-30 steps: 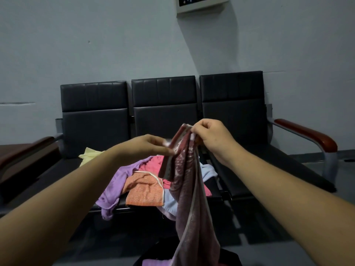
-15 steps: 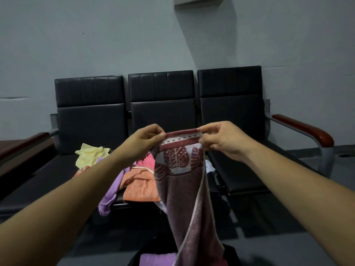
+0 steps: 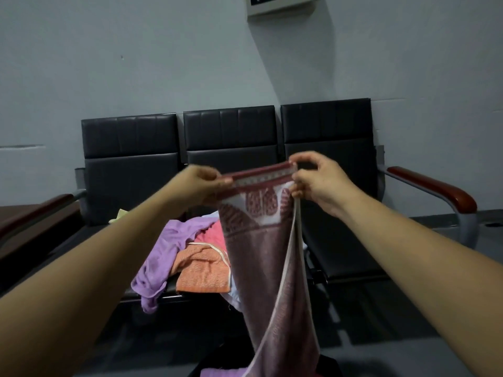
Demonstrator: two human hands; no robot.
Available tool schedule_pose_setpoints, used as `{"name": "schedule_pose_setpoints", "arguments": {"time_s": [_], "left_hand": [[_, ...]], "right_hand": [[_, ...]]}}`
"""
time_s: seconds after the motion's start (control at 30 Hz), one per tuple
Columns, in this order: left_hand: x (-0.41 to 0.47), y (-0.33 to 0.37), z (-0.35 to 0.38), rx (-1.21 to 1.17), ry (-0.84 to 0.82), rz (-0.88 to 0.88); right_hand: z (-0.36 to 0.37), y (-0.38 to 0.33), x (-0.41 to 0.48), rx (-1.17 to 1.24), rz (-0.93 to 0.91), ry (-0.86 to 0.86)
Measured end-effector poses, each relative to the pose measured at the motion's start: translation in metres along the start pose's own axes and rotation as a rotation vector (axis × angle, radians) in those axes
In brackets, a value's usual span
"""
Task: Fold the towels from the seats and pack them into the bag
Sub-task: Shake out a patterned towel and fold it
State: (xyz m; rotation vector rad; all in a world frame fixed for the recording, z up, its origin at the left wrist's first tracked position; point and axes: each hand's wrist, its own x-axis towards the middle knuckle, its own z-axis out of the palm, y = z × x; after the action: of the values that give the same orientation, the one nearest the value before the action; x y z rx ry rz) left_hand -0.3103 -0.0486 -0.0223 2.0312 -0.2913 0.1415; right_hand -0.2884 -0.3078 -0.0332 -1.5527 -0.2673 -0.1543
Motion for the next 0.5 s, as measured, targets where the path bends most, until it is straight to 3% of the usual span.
{"name": "schedule_pose_setpoints", "arguments": {"time_s": [0.07,0.13,0.23,0.33,0.5], "left_hand": [[0.005,0.032,-0.006,-0.132,0.104,0.112],[0.007,0.055,-0.015,-0.23,0.09,0.16],[0.007,0.053,-0.015,0.062,0.089,0.098],[0.004,0.031,-0.012,0.208,0.085,0.05],[-0.001,0.018,-0.002,0.435,0.164,0.176]], "right_hand": [[-0.001,-0.023,0.011,0.15,-0.081,-0.015],[-0.003,-0.039,0.016,0.266,-0.118,-0.061],[-0.001,-0.032,0.014,0.165,-0.101,-0.094],[-0.003,-0.005,0.01,0.054,0.014,-0.059],[-0.01,0.009,0.009,0.04,0.077,-0.011]]}}
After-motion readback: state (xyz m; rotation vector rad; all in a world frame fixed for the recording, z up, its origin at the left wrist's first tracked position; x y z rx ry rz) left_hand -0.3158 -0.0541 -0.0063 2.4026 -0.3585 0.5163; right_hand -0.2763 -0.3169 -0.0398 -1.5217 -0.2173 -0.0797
